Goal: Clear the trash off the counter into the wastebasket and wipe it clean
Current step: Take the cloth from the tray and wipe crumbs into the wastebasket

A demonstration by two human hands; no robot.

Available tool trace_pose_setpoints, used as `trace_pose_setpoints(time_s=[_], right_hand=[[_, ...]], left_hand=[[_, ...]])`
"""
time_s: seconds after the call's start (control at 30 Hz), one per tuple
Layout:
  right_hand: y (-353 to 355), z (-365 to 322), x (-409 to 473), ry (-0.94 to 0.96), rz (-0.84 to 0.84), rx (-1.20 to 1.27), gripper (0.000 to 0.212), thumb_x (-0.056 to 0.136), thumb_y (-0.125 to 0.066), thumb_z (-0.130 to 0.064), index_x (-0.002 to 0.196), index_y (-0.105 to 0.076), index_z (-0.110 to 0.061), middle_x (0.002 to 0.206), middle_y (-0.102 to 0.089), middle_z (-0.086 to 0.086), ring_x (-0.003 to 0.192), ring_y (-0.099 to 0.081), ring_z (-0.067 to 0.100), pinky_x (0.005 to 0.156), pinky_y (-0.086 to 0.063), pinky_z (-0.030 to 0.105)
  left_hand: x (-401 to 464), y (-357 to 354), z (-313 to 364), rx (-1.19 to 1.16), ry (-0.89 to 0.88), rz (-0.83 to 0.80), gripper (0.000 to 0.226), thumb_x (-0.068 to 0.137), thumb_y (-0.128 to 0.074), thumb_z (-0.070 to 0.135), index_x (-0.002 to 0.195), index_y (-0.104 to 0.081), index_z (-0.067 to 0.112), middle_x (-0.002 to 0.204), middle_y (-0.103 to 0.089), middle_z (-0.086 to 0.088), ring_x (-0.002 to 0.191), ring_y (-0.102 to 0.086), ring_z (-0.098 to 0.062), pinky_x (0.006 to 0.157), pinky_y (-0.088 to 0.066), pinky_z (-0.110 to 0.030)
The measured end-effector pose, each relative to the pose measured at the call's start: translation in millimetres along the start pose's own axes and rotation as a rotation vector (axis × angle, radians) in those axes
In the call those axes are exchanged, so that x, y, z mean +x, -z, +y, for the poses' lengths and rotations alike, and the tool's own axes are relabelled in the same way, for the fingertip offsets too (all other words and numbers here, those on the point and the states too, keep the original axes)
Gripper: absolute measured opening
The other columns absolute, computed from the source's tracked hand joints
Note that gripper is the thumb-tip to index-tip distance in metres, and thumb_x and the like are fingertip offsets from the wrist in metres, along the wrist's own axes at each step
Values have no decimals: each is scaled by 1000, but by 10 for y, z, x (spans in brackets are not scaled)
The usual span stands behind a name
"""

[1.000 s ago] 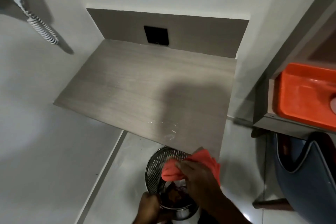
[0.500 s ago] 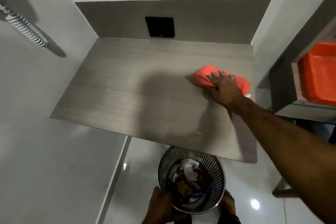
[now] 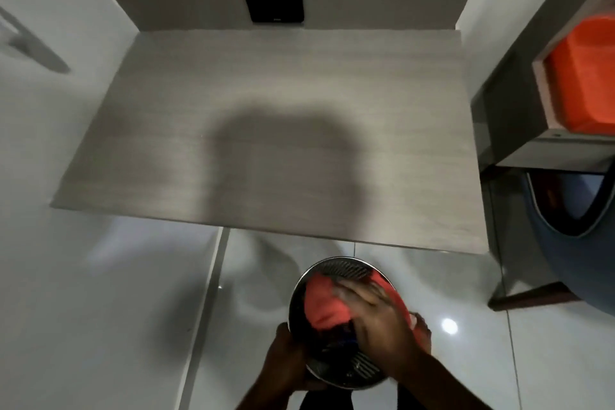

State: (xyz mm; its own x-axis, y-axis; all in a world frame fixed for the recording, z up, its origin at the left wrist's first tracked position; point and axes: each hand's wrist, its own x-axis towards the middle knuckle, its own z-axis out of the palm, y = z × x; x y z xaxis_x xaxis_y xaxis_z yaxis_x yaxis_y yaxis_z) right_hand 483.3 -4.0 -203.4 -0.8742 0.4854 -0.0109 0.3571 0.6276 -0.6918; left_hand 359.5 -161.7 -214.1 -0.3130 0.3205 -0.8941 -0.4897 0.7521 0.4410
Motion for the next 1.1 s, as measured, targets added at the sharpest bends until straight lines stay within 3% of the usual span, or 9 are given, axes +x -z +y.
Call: trace_pose_setpoints(time_s=[0.17, 0.37, 0.43, 0.53, 0.77, 0.87, 0.93, 1.0, 1.1], right_hand=[[-376, 746, -148, -227, 144, 116, 48, 82, -47, -11, 126, -63, -18, 129, -65, 6, 115, -62, 20, 101, -48, 32], [-1006, 1917, -499, -438, 130, 206, 43, 97, -48, -13, 137, -51, -28, 133, -63, 0, 119, -61, 19, 100, -51, 40], [-1122, 2201, -566, -500, 118, 234, 43, 99, -45, -16, 139, -48, -32, 134, -62, -2, 119, -61, 17, 99, -53, 39], [-1252, 2570, -679, -490, 94, 206, 43, 100, -44, -16, 141, -46, -28, 143, -55, 3, 127, -56, 21, 104, -50, 41], [-1369, 2864, -756, -483, 134, 117, 41, 98, -50, -14, 139, -52, -17, 142, -55, 10, 128, -55, 27, 103, -50, 43], [-1246, 2651, -765, -492, 109, 142, 42, 99, -50, -14, 141, -50, -18, 142, -56, 9, 127, -56, 26, 104, -50, 42], [-1055, 2330, -751, -484, 118, 128, 44, 97, -53, -11, 140, -51, -15, 136, -61, 12, 116, -64, 28, 98, -54, 41], [-776, 1855, -711, -473, 164, 81, 45, 92, -53, -8, 136, -54, -9, 127, -66, 17, 102, -70, 31, 89, -58, 37], [-329, 1028, -604, -420, 214, 40, 47, 84, -59, -6, 131, -55, -8, 127, -66, 14, 109, -66, 26, 95, -54, 36]], left_hand=[[830, -309, -372, -26, 30, -80, 45, 69, -80, 40, 107, -73, 16, 102, -78, -18, 86, -77, -35, 67, -64, -54], [2058, -966, -959, -179, 97, -23, 42, 80, -70, 7, 120, -62, 2, 106, -74, -23, 86, -74, -38, 68, -64, -52], [2378, -1204, -1101, -203, 125, -26, 38, 82, -70, 6, 119, -63, 5, 113, -72, -25, 97, -71, -43, 78, -61, -58], [2748, -1536, -1310, -272, 121, -45, 33, 86, -65, 7, 118, -63, 9, 119, -70, -24, 95, -70, -39, 75, -63, -51], [3125, -1846, -1539, -315, 206, 64, 33, 91, -50, -4, 123, -57, -2, 123, -65, -23, 110, -66, -39, 79, -63, -49], [2841, -1849, -1392, -220, 269, 88, 27, 97, -49, 6, 122, -57, 0, 111, -60, -15, 99, -62, -30, 79, -59, -40], [2429, -1818, -1078, -141, 152, 194, 21, 92, -53, 26, 96, -64, 9, 89, -63, -12, 83, -60, -29, 68, -53, -38], [1848, -1700, -658, -32, -179, 291, 40, 90, -50, 45, 72, -68, 14, 68, -67, -5, 73, -64, -26, 69, -51, -36], [834, -1416, -1, 71, -537, 239, 59, 86, -40, 75, 73, -75, 29, 70, -78, 4, 72, -75, -14, 67, -61, -28]])
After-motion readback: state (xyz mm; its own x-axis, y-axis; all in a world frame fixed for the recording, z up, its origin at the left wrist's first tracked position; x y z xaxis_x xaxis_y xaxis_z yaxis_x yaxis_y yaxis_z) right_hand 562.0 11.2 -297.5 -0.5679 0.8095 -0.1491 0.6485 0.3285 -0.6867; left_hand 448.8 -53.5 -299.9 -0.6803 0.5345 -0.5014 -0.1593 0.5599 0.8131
